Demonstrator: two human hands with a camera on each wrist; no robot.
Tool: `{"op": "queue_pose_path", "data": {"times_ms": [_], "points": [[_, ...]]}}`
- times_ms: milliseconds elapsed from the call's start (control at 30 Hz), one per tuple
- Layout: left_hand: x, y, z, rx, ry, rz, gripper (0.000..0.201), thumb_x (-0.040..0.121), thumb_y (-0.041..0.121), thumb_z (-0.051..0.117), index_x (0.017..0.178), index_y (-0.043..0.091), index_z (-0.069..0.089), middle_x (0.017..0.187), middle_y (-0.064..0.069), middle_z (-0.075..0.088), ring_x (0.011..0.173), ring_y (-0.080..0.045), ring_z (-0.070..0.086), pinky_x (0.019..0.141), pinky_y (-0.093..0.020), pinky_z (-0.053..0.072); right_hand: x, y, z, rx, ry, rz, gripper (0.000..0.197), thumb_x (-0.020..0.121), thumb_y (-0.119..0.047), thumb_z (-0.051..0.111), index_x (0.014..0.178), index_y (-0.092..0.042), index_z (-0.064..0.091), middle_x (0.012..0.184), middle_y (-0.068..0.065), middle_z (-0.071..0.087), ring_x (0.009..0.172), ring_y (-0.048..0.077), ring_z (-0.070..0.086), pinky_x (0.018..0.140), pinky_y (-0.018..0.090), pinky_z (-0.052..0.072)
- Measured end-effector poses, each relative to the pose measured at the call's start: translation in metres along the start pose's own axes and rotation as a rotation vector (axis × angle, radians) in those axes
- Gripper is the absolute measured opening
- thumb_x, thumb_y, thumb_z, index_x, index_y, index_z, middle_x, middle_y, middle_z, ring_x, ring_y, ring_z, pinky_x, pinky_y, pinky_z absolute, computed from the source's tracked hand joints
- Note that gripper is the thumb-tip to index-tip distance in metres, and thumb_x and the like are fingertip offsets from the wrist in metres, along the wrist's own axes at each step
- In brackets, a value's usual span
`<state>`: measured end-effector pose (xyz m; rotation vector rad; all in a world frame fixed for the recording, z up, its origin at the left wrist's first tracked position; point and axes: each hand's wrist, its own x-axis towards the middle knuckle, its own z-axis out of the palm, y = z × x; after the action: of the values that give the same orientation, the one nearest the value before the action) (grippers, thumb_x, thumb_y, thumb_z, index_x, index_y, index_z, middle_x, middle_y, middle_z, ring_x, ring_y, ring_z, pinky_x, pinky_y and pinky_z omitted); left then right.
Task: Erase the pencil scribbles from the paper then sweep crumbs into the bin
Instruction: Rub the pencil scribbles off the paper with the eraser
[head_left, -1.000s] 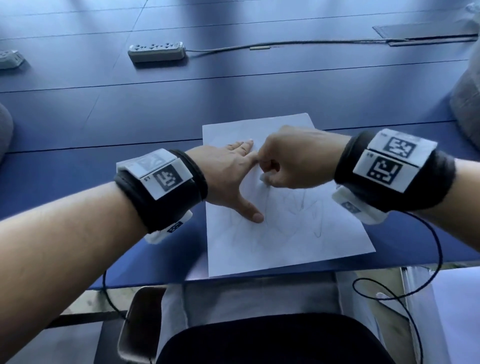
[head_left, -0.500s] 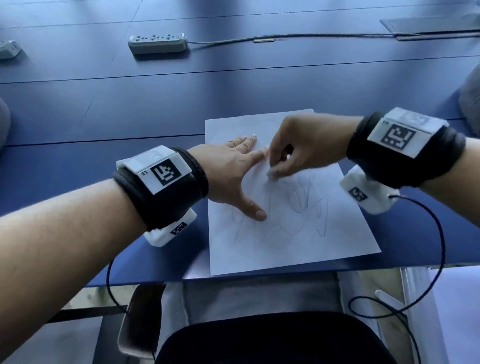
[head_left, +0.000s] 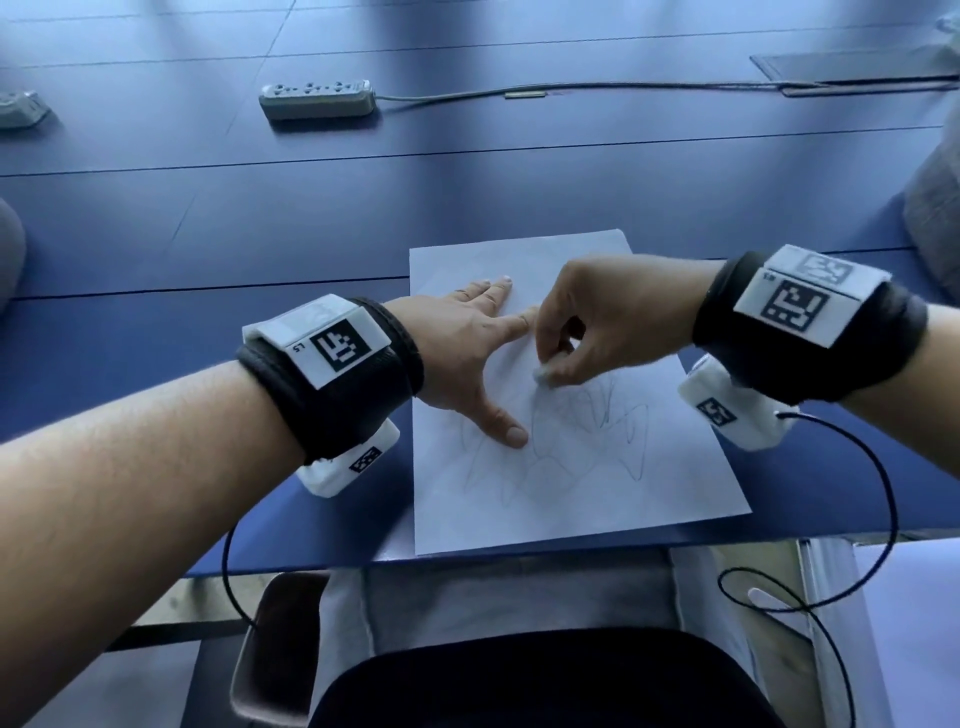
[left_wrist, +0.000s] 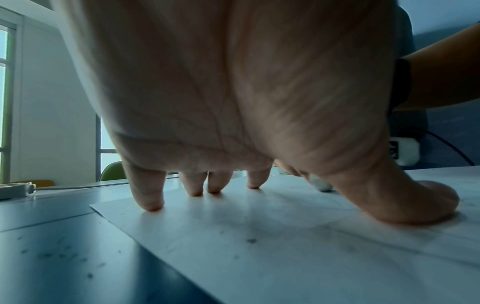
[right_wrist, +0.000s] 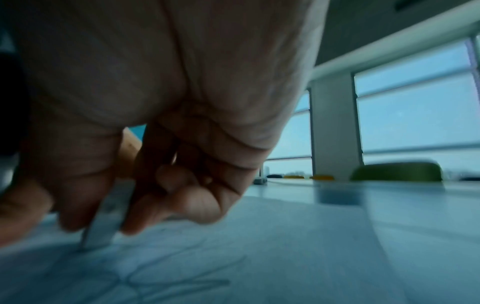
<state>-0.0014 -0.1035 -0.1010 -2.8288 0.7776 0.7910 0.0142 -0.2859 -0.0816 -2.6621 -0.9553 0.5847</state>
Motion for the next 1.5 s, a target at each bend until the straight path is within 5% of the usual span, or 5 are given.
{"op": "queue_pose_path", "data": {"times_ms": [467, 900, 1233, 1367, 1500], "points": [[0.002, 0.002, -0.002, 0.013, -0.031, -0.029, 0.127, 0.055, 0.088, 0.062, 0.155, 0.045, -0.006, 0.164, 0.001, -0.019, 0.152, -0.019, -0.013, 0.121, -0.049, 0.017, 0.005, -0.001, -0.004, -0.117, 0.185, 0.03, 0.026, 0.076, -0.031, 0.074, 0.055, -0.028, 0.058, 0.051, -0.01, 0.053, 0.052, 0.005, 0.05, 0.064, 0.033, 0.055], [0.006, 0.004, -0.005, 0.045, -0.052, -0.042, 0.129, 0.05, 0.088, 0.063, 0.153, 0.049, -0.005, 0.165, -0.005, -0.017, 0.152, -0.026, -0.008, 0.12, -0.052, 0.02, -0.004, 0.002, -0.001, -0.051, 0.002, -0.017, 0.018, 0.078, -0.036, 0.076, 0.065, -0.03, 0.066, 0.05, -0.025, 0.055, 0.051, -0.001, 0.051, 0.048, 0.01, 0.034], [0.007, 0.005, -0.006, 0.06, -0.076, -0.049, 0.132, 0.05, 0.088, 0.064, 0.15, 0.052, -0.015, 0.164, -0.007, -0.02, 0.152, -0.027, -0.011, 0.12, -0.052, 0.018, -0.005, 0.01, -0.007, -0.044, -0.022, 0.028, 0.017, 0.078, -0.039, 0.077, 0.068, -0.027, 0.07, 0.052, -0.019, 0.059, 0.051, 0.002, 0.052, 0.05, 0.01, 0.039], [0.005, 0.007, -0.007, 0.047, -0.064, -0.052, 0.13, 0.052, 0.086, 0.065, 0.15, 0.052, -0.014, 0.164, -0.007, -0.019, 0.152, -0.027, -0.011, 0.121, -0.051, 0.015, -0.001, 0.016, -0.01, -0.049, 0.134, 0.058, 0.016, 0.077, -0.031, 0.076, 0.065, -0.023, 0.069, 0.057, -0.007, 0.06, 0.054, 0.008, 0.052, 0.058, 0.026, 0.044], [0.007, 0.005, -0.006, 0.051, -0.072, -0.044, 0.129, 0.051, 0.087, 0.065, 0.151, 0.051, -0.009, 0.164, -0.006, -0.019, 0.152, -0.027, -0.012, 0.12, -0.053, 0.018, -0.005, 0.004, 0.0, -0.034, 0.03, -0.007, 0.018, 0.078, -0.032, 0.075, 0.063, -0.027, 0.067, 0.051, -0.017, 0.057, 0.05, 0.005, 0.05, 0.05, 0.014, 0.037]]}}
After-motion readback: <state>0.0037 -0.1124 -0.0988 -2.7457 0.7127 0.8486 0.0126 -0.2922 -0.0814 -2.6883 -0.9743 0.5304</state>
